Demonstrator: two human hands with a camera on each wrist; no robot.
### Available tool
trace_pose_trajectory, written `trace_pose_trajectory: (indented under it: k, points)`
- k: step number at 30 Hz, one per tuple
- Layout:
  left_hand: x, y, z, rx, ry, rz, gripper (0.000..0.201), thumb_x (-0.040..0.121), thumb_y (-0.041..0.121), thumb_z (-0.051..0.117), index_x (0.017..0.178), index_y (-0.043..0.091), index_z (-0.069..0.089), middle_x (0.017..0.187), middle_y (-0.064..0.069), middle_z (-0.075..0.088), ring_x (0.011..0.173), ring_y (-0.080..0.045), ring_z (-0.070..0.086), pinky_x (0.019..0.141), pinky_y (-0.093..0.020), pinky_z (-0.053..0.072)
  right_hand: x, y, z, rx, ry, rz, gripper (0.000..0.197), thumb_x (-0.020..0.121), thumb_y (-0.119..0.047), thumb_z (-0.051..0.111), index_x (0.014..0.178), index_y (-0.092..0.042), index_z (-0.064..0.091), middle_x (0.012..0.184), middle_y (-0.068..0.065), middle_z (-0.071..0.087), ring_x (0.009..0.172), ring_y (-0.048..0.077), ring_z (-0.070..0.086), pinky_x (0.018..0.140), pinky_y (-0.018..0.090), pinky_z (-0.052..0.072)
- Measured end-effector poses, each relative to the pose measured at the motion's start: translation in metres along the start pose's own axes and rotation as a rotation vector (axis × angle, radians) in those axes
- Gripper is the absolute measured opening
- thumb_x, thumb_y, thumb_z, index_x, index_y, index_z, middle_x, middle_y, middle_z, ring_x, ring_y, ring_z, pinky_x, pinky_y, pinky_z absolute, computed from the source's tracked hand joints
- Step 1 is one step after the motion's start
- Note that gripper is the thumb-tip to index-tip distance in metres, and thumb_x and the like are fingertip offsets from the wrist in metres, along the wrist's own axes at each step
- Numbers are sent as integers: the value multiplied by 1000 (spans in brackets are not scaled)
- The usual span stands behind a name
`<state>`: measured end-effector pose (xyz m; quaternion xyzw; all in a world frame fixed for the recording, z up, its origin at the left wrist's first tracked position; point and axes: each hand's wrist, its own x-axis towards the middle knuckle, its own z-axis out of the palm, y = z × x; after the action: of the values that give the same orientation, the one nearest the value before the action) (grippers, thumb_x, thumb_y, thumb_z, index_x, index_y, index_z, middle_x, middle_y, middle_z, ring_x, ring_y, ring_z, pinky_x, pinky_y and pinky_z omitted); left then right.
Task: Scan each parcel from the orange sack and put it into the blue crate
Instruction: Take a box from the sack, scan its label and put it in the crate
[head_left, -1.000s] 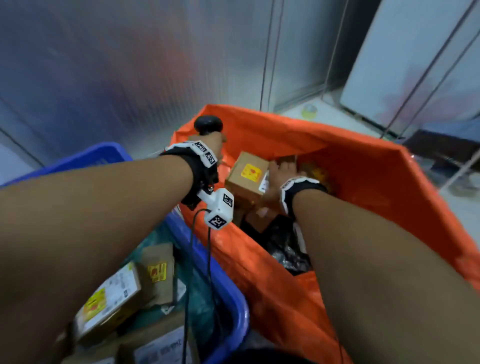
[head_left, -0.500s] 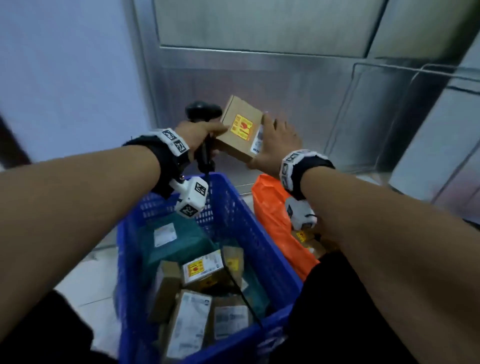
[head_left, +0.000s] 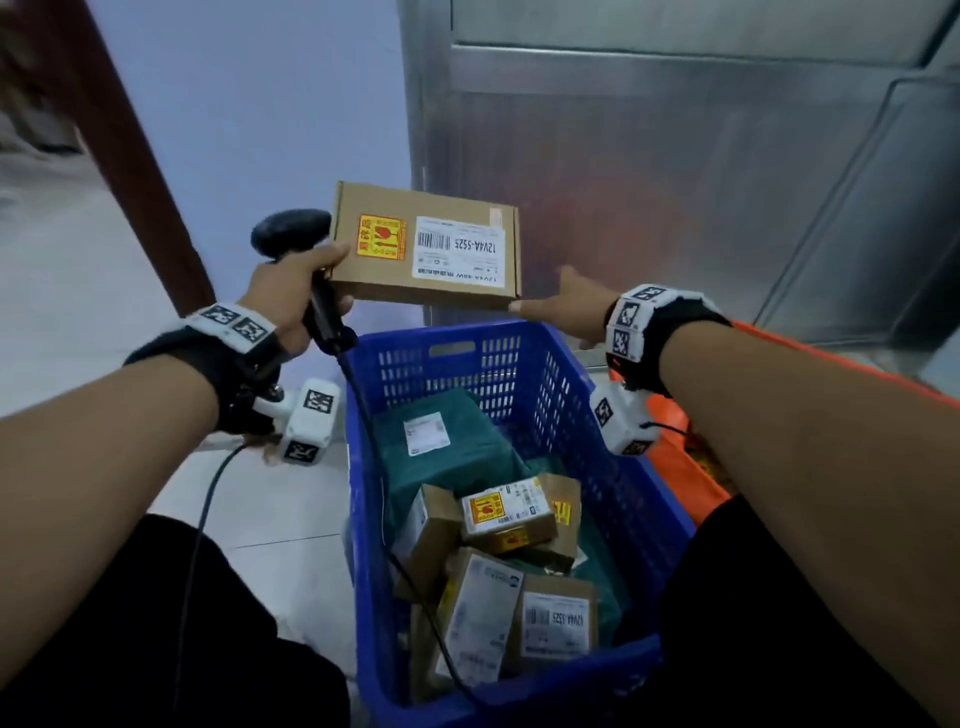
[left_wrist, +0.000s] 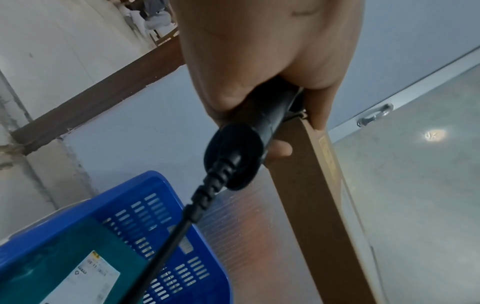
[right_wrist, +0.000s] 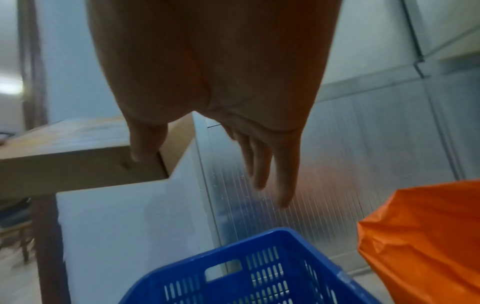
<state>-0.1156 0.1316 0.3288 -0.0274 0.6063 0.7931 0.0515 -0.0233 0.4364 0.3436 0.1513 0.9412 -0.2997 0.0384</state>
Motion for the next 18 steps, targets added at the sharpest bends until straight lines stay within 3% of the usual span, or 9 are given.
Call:
trace_pose_trajectory:
  k: [3, 6, 8, 10, 13, 15, 18]
  points:
    - [0, -3, -6, -31, -36, -23, 42, 91, 23, 75, 127, 3, 66, 111, -10, 76, 73, -17, 74, 60, -25, 60, -3, -7, -2, 240, -183, -12, 83, 84, -58, 69, 144, -8, 40, 129, 12, 61, 113, 25, 62, 90, 50, 57]
    - [-1, -8, -5, -31, -34, -35, 48, 90, 21, 77, 131, -1, 62, 113, -13, 76, 84, -22, 77, 62, -28, 61, -8, -11, -1, 420, -330, -26, 53, 89, -48, 69, 127, -14, 51, 123, 14, 65, 112, 25, 66, 95, 52, 55]
    - [-1, -11, -5, -26, -46, -34, 48, 90, 20, 76, 131, -1, 62, 114, -14, 76, 88, -24, 77, 65, -29, 62, -6, -12, -1, 509, -307, -10, 51, 89, -48, 69, 122, -13, 53, 116, 15, 67, 109, 26, 68, 92, 52, 57]
    - [-2, -13, -4, -33, -89, -33, 46, 92, 21, 74, 132, 2, 63, 119, -14, 75, 96, -25, 76, 71, -31, 63, -2, -8, -3, 591, -246, 25, 47, 87, -46, 72, 114, -9, 62, 98, 10, 70, 104, 26, 70, 89, 52, 58]
    - [-4, -14, 0, -84, -192, -28, 44, 96, 20, 67, 136, 4, 60, 124, -16, 72, 109, -30, 73, 81, -37, 62, -1, 2, -12, 671, -244, 59, 26, 86, -41, 75, 93, -15, 73, 78, 4, 64, 93, 24, 66, 89, 50, 58]
    - [-6, -15, 6, -112, -227, -26, 41, 98, 19, 64, 136, 3, 59, 125, -17, 72, 111, -32, 72, 85, -41, 62, -3, 11, -15, 701, -278, 72, 22, 85, -36, 76, 95, -17, 74, 83, 6, 64, 95, 26, 65, 90, 52, 57]
    - [-8, -19, 13, -111, -233, -33, 39, 99, 16, 63, 135, 1, 56, 123, -17, 72, 111, -34, 72, 86, -45, 62, -5, 21, -14, 701, -334, 99, 36, 84, -29, 79, 112, -8, 71, 108, 14, 67, 107, 32, 67, 87, 53, 58]
